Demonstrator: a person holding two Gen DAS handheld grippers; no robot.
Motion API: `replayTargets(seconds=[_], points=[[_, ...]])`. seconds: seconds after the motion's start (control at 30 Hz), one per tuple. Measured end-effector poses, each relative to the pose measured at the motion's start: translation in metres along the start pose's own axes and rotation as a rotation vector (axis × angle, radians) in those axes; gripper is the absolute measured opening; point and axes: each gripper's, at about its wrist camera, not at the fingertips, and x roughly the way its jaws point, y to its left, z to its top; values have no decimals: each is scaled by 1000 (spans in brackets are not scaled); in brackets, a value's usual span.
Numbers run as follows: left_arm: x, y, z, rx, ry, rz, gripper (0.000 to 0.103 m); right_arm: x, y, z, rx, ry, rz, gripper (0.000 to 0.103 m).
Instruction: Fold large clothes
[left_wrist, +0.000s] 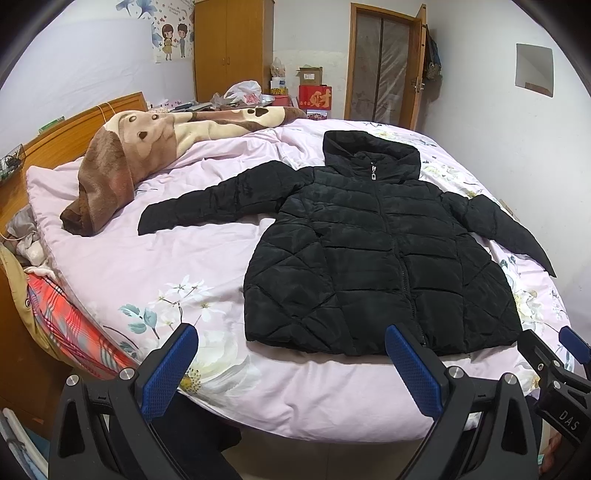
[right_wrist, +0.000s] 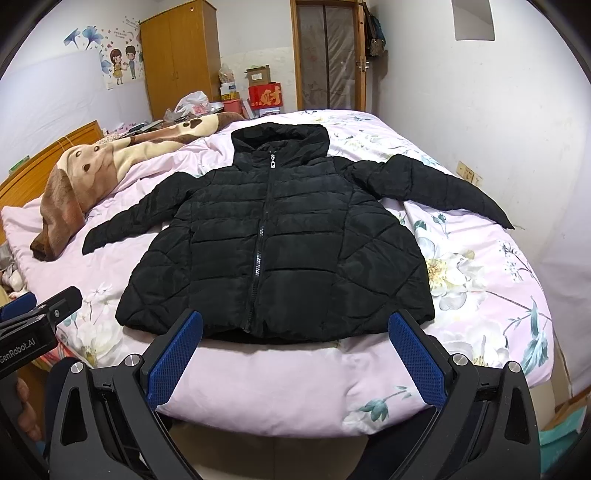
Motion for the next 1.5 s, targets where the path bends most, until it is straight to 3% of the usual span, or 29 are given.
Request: replayTargets(seconds=[1.1, 1.3, 1.5], points=[[22, 8, 3, -13, 42, -3, 102, 9, 1, 2, -18, 15, -16, 101], [50, 37, 19, -76, 72, -52, 102, 29, 6, 15, -25, 15, -2, 101], [93, 88, 44, -166, 108, -7, 102, 62, 25, 41, -51, 5, 49, 101]])
